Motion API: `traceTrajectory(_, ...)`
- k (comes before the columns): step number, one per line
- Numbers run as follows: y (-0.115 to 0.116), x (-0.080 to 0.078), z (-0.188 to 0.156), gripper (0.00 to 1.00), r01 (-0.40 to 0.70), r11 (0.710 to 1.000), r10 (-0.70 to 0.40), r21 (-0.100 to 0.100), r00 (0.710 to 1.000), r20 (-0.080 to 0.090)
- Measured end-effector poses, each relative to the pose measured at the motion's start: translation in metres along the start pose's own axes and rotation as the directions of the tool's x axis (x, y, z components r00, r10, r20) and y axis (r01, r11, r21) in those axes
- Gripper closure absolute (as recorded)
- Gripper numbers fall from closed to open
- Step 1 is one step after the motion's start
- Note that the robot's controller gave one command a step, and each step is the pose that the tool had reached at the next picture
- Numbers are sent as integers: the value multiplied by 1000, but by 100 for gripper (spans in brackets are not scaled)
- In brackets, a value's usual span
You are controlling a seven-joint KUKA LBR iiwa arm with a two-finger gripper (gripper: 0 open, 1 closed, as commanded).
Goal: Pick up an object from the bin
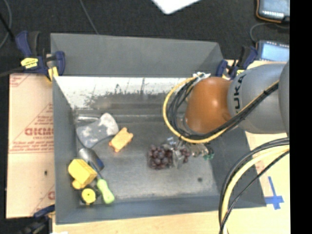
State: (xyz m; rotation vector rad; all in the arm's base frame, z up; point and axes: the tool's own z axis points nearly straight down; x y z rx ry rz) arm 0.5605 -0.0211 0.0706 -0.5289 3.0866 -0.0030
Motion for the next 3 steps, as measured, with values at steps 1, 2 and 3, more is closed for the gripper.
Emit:
traceTrajectory(1,7,25,-54,100,296,955,-296,2,955,4)
traceTrajectory(2,8,25,-54,100,295,956,-295,1,956,4)
traceTrajectory(3,4,49,-251,100,263,965,-263,0,965,3)
